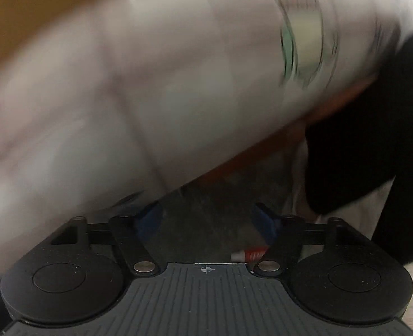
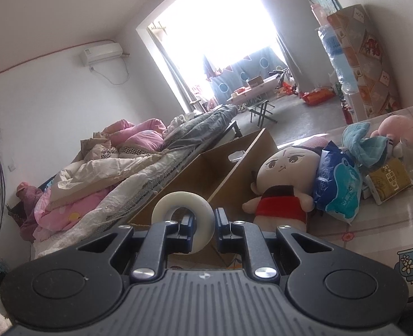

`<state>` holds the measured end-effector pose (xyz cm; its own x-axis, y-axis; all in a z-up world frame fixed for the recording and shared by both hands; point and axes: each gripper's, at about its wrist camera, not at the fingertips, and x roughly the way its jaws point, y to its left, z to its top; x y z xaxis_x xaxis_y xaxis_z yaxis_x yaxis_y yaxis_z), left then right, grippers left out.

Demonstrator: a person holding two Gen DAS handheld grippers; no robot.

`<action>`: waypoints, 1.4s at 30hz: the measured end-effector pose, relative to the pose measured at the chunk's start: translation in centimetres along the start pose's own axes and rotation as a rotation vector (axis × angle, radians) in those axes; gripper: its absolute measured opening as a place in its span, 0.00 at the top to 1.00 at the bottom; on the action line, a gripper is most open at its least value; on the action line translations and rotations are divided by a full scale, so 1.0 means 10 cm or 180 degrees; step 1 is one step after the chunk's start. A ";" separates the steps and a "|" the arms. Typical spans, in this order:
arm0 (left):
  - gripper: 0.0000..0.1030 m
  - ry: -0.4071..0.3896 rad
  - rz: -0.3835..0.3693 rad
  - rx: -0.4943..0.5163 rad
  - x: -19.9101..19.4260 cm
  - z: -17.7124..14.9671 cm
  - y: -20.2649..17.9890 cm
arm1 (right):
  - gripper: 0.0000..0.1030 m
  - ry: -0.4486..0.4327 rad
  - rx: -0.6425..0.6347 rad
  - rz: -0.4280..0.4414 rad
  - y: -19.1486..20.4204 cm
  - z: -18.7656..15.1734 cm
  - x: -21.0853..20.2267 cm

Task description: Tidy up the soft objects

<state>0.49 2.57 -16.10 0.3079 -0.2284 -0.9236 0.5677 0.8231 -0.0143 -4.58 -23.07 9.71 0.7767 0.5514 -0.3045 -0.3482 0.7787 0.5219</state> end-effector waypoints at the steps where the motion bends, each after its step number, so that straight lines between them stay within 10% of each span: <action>1: 0.33 0.0086 -0.0019 0.0063 0.11 -0.01 -0.05 | 0.84 0.0007 0.0025 -0.0009 -0.03 0.00 0.00; 21: 0.59 0.0802 -0.0606 0.1753 1.97 -0.66 -0.94 | 0.84 0.0180 0.0502 -0.0415 -0.70 -0.09 0.29; 42: 0.62 0.0849 -0.1009 0.2960 2.60 -1.18 -1.28 | 0.84 0.0362 0.0933 -0.0702 -1.23 -0.27 0.47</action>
<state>-7.79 -7.78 -44.41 -0.0757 -0.1489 -0.9860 0.9971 -0.0117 -0.0747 1.97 -29.19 -0.27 0.7473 0.4227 -0.5127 -0.0017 0.7728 0.6347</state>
